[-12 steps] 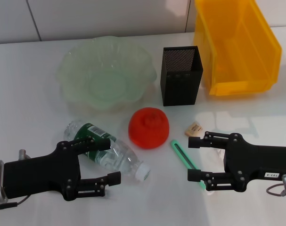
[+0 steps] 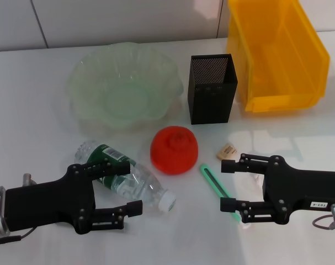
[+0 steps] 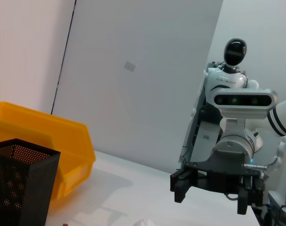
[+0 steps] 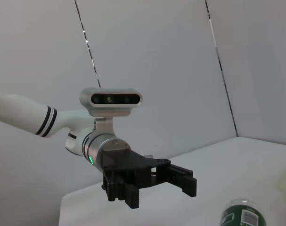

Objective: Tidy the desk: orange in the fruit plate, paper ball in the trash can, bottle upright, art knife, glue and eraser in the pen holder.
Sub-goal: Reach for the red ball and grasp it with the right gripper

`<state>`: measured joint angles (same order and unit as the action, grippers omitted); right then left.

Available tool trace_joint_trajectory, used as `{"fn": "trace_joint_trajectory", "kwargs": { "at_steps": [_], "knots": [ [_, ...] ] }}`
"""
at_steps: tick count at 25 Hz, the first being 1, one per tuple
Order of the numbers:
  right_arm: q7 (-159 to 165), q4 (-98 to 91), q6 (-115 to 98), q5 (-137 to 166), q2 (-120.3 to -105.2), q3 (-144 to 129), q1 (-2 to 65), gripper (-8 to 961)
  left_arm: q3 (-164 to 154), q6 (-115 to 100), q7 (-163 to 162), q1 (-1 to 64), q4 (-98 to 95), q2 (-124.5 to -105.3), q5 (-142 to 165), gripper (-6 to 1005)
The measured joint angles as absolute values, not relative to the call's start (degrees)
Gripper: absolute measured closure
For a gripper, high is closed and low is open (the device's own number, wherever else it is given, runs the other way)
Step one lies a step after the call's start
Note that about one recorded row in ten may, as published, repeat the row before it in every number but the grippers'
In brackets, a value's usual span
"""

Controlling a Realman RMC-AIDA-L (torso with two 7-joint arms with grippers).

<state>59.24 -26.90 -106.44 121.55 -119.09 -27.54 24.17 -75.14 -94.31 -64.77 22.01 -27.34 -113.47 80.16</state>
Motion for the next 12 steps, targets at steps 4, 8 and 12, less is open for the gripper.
{"fn": "trace_joint_trajectory", "kwargs": {
  "at_steps": [4,8,12],
  "knots": [
    [59.23,-26.98,-106.43,121.55,-119.09,-27.40,24.17,188,-75.05,-94.59,-64.54,21.95,-27.57,-113.48,80.14,145],
    [59.23,-27.02,-106.42,121.55,-119.09,-27.13,24.07,190,-72.25,-95.16,-61.94,21.09,-27.71,-114.12,80.08,147],
    [59.23,-27.12,-106.42,121.55,-119.09,-27.07,23.57,192,-69.82,-95.49,-59.80,20.55,-27.94,-114.97,80.00,149]
  ]
}}
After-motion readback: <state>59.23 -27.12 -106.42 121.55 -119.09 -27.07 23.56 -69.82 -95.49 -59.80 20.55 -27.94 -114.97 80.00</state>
